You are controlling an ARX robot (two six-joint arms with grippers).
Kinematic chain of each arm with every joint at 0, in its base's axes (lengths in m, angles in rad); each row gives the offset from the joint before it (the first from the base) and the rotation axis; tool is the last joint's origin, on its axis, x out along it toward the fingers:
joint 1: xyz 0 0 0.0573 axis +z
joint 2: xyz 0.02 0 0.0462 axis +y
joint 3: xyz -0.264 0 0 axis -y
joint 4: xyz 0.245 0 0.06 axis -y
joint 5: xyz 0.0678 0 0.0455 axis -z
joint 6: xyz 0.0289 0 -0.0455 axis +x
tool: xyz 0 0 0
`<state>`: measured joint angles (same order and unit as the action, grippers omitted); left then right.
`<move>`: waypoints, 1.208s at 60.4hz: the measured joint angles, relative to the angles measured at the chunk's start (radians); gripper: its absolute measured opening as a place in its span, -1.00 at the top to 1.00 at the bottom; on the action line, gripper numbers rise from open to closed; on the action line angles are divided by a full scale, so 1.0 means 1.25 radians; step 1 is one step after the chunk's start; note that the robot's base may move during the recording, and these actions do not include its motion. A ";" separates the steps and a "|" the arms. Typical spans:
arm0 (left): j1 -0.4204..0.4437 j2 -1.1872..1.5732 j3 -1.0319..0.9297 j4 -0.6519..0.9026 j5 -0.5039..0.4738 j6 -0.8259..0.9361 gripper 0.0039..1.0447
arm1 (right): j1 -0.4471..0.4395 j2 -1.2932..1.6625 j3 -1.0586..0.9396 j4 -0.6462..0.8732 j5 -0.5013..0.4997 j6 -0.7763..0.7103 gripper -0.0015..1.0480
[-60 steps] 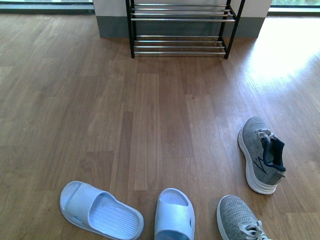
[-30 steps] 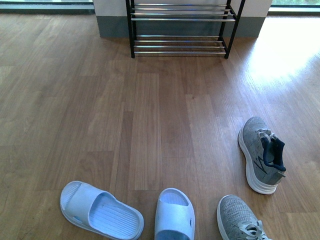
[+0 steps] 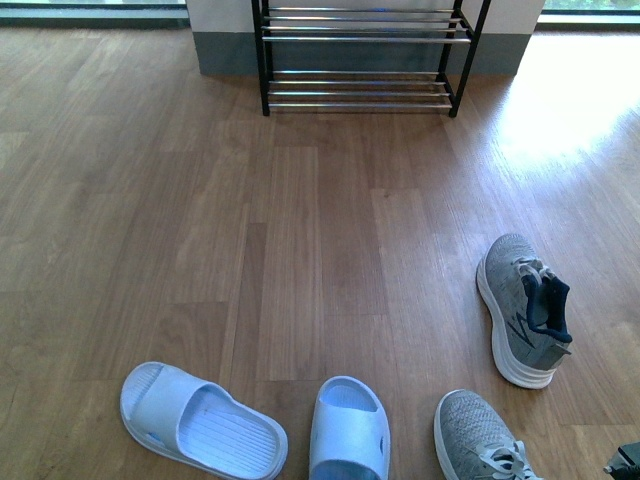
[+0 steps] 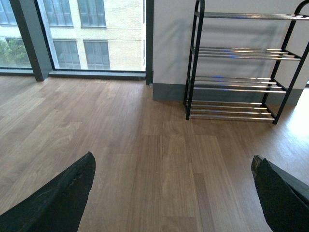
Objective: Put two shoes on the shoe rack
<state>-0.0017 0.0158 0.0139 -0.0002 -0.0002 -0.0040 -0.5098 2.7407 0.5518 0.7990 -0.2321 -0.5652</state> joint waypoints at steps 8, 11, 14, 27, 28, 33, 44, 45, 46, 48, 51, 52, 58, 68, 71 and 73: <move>0.000 0.000 0.000 0.000 0.000 0.000 -0.83 | 0.012 0.023 0.042 -0.015 -0.002 0.009 -0.82; 0.000 0.000 0.000 0.000 0.000 0.000 -0.83 | 0.020 0.033 0.056 -0.018 -0.004 0.016 -0.82; 0.000 0.000 0.000 0.000 0.000 0.000 -0.83 | 0.029 0.043 0.068 -0.019 -0.008 0.023 -0.82; 0.000 0.000 0.000 0.000 0.000 0.000 -0.83 | 0.058 0.086 0.114 -0.012 -0.042 0.047 -0.82; 0.000 0.000 0.000 0.000 0.000 0.000 -0.83 | 0.058 0.087 0.114 -0.009 -0.042 0.049 -0.81; 0.000 0.000 0.000 0.000 0.000 0.000 -0.83 | 0.058 0.091 0.119 0.005 -0.045 0.064 -0.56; 0.000 0.000 0.000 0.000 0.000 0.000 -0.83 | 0.052 0.091 0.121 0.008 -0.066 0.067 0.00; 0.000 0.000 0.000 0.000 0.000 0.000 -0.83 | 0.051 0.091 0.121 0.010 -0.070 0.068 0.07; 0.000 0.000 0.000 0.000 0.000 0.000 -0.83 | 0.051 0.091 0.119 0.011 -0.075 0.070 0.14; 0.000 0.000 0.000 0.000 0.000 0.000 -0.83 | 0.049 0.089 0.114 0.017 -0.083 0.077 0.27; 0.000 0.000 0.000 0.000 0.000 0.000 -0.83 | 0.046 0.083 0.102 0.026 -0.096 0.085 0.44; 0.000 0.000 0.000 0.000 0.000 0.000 -0.83 | 0.046 0.081 0.099 0.028 -0.101 0.085 0.47; 0.000 0.000 0.000 0.000 0.000 0.000 -0.83 | 0.039 0.049 0.064 0.053 -0.128 0.101 0.81; 0.000 0.000 0.000 0.000 0.000 0.000 -0.83 | 0.015 -0.031 -0.002 0.089 -0.147 0.129 0.97; 0.000 0.000 0.000 0.000 0.000 0.000 -0.83 | 0.002 -0.075 -0.031 0.098 -0.157 0.137 0.97; 0.000 0.000 0.000 0.000 0.000 0.000 -0.83 | -0.007 -0.106 -0.049 0.099 -0.164 0.142 0.97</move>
<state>-0.0017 0.0158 0.0139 -0.0002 -0.0002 -0.0040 -0.5182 2.6087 0.4911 0.9226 -0.4370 -0.3878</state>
